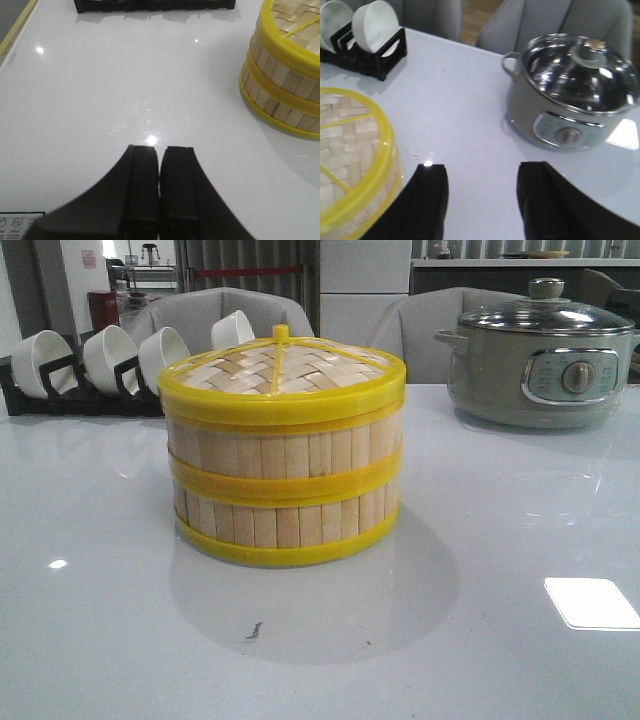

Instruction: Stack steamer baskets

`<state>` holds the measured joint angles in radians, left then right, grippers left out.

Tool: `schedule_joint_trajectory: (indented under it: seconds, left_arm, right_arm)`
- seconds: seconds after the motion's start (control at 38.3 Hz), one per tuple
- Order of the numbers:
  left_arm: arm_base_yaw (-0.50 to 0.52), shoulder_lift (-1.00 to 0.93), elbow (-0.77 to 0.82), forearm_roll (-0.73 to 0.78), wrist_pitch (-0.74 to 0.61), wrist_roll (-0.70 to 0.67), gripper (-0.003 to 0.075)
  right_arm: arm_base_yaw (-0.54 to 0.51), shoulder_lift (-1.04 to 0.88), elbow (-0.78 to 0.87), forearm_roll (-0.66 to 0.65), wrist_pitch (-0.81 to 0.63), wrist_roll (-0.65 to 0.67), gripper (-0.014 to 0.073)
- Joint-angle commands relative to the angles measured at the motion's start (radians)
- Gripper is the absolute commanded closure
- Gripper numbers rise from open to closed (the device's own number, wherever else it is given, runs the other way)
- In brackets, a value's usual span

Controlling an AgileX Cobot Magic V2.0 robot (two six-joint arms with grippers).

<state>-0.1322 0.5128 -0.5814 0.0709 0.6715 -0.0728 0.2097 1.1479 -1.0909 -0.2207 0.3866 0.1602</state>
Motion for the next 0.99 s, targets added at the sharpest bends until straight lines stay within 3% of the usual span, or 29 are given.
schedule_joint_trajectory:
  seconds: [0.0,0.18,0.37,0.65,0.86,0.97]
  left_arm:
    - [0.001,0.009,-0.026,0.001,-0.075,-0.006,0.0634]
    - [0.001,0.009,-0.026,0.001,-0.075,-0.006,0.0634]
    - [0.001,0.009,-0.026,0.001,-0.075,-0.006,0.0634]
    - [0.001,0.009,-0.026,0.001,-0.075,-0.006,0.0634]
    - [0.001,0.009,-0.026,0.001,-0.075,-0.006,0.0634]
    - [0.001,0.009,-0.026,0.001,-0.075,-0.006,0.0634]
  right_arm:
    - [-0.082,-0.177,0.112,-0.007,-0.169,-0.004,0.0172]
    - [-0.2,-0.464,0.332,-0.007,-0.227,-0.004,0.0172]
    - [-0.234,-0.696,0.497,0.001,-0.202,-0.004,0.0172]
    - [-0.251,-0.843,0.697,0.082,-0.218,-0.004,0.0187]
    - [-0.251,-0.847,0.801,0.086,-0.312,-0.004,0.0294]
    - [-0.251,-0.848,0.801,0.086,-0.319,-0.004,0.0441]
